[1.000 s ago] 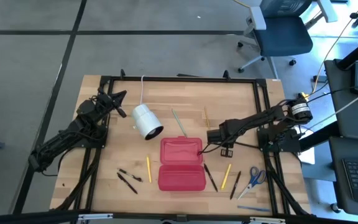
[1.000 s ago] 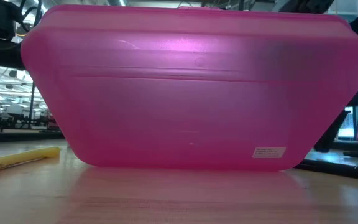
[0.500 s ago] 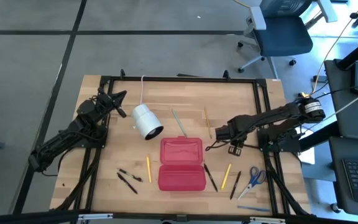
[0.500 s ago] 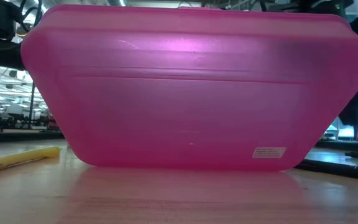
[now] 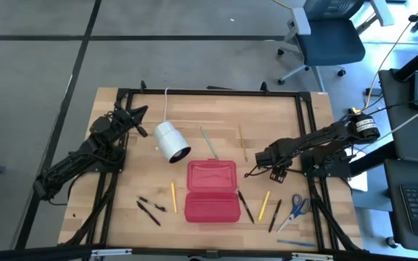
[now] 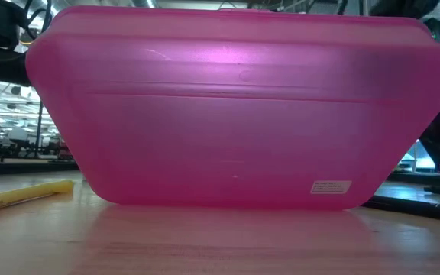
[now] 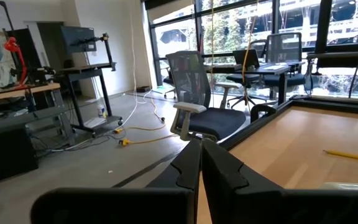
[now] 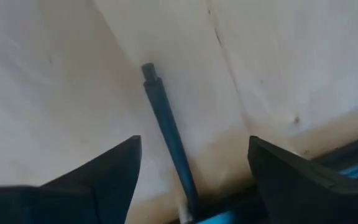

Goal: Pick & place school supplies into a supply box
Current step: Put the black pen into the pink supply box

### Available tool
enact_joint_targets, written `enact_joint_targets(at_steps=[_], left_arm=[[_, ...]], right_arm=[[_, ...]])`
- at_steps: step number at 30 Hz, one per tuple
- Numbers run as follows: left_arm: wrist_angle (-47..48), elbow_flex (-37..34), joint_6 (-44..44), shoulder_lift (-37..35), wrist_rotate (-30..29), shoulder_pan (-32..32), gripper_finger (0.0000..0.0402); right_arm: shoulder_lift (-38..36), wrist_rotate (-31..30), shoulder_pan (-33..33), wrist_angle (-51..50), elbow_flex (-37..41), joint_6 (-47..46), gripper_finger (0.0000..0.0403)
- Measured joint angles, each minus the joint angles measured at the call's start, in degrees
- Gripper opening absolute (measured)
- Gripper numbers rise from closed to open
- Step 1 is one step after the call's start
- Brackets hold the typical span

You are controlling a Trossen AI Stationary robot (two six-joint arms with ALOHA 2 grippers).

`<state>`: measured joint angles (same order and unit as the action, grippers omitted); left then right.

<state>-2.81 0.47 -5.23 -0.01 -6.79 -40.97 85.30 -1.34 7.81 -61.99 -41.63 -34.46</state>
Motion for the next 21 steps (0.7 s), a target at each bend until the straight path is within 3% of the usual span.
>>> enact_joint_targets(at_steps=[10,21], left_arm=[[-0.02,0.00,0.01,0.00,0.00,-0.01,0.0009],[-0.02,0.00,0.00,0.00,0.00,-0.02,0.0012]], right_arm=[[-0.29,2.40,-0.37,7.83,5.69,1.49,0.0256],[-0.22,4.86,-0.79,10.46,6.36,5.10,0.0123]])
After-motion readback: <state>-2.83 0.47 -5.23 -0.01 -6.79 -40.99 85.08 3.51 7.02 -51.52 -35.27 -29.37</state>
